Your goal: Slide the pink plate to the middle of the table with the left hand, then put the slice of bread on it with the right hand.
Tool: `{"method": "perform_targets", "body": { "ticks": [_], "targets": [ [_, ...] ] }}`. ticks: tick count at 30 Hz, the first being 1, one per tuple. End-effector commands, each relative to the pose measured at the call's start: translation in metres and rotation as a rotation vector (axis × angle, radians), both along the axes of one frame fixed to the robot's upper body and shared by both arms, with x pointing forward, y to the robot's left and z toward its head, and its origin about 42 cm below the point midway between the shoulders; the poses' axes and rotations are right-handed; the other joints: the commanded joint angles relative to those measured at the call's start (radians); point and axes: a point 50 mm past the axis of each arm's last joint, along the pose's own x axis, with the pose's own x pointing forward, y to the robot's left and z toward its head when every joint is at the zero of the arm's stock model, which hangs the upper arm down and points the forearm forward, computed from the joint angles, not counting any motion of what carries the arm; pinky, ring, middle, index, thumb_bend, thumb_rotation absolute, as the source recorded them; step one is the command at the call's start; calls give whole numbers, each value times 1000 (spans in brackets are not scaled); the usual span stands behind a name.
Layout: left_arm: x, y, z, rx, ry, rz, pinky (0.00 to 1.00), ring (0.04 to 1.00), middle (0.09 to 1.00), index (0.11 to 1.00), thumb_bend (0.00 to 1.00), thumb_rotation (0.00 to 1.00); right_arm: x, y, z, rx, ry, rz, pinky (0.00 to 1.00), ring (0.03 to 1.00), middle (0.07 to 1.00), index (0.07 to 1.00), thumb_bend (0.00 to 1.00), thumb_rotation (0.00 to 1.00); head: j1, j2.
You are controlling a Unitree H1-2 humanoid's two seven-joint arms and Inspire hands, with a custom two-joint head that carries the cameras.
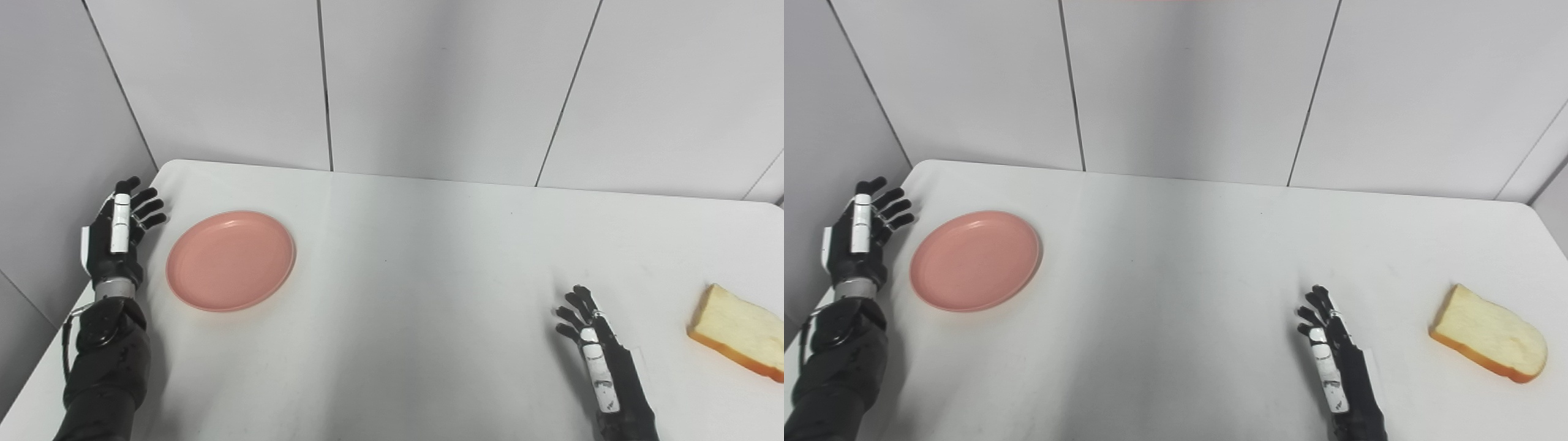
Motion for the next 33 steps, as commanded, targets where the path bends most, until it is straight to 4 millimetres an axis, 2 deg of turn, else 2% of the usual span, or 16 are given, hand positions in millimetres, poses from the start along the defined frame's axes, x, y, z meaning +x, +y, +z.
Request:
{"method": "perform_targets", "body": {
  "ticks": [1, 5, 8, 12, 22, 28, 31, 33],
  "targets": [
    [-1, 3, 3, 9, -16, -24, 619, 701, 699, 728, 777, 751, -6, 3, -4, 1, 25, 10, 809, 840, 910, 919, 762, 1000, -1, 2],
    [-4, -10, 3, 10, -24, -69, 614, 690, 693, 715, 815, 746, -6, 4, -4, -1, 29, 9, 801, 834, 908, 917, 751, 1000, -3, 2],
    [-9, -25, 8, 38, -25, -128, 725, 763, 759, 760, 775, 776, -7, 4, -3, 1, 29, 13, 806, 836, 913, 919, 741, 1000, -7, 10],
    [-16, -44, 7, 67, 10, -207, 761, 779, 769, 784, 775, 797, -7, 5, -2, 3, 29, 15, 806, 837, 910, 918, 737, 1000, -13, 16],
    [-24, -86, 0, 83, 57, -315, 732, 770, 765, 754, 801, 754, -8, 5, 0, -4, 29, 16, 802, 834, 911, 917, 760, 1000, -19, 27],
    [-24, -112, -5, 73, 80, -363, 728, 777, 761, 752, 763, 791, -8, 4, -1, -4, 32, 21, 797, 825, 911, 916, 765, 1000, -20, 28],
    [-23, -123, -6, 69, 85, -378, 726, 778, 751, 732, 776, 791, -9, 5, 0, 1, 34, 22, 794, 827, 913, 918, 776, 1000, -34, 36],
    [-21, -132, -7, 61, 82, -395, 727, 786, 759, 731, 827, 782, -9, 6, 1, 5, 31, 24, 794, 828, 915, 919, 763, 1000, -38, 37]
  ]
}}
